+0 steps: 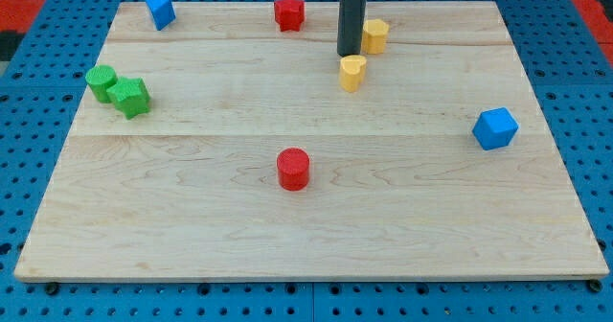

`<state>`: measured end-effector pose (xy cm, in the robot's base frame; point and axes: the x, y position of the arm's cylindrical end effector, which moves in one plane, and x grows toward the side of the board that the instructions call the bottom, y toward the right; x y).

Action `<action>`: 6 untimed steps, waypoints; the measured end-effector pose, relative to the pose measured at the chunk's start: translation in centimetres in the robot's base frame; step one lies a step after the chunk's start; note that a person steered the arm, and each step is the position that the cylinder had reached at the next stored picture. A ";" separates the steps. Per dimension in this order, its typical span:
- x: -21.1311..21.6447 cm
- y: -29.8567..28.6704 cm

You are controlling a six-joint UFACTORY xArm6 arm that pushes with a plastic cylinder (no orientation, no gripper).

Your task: Push the yellow hexagon towards top right

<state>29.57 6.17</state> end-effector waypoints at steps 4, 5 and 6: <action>-2.7 1.3; -5.8 -0.7; -5.9 5.2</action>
<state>23.67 11.34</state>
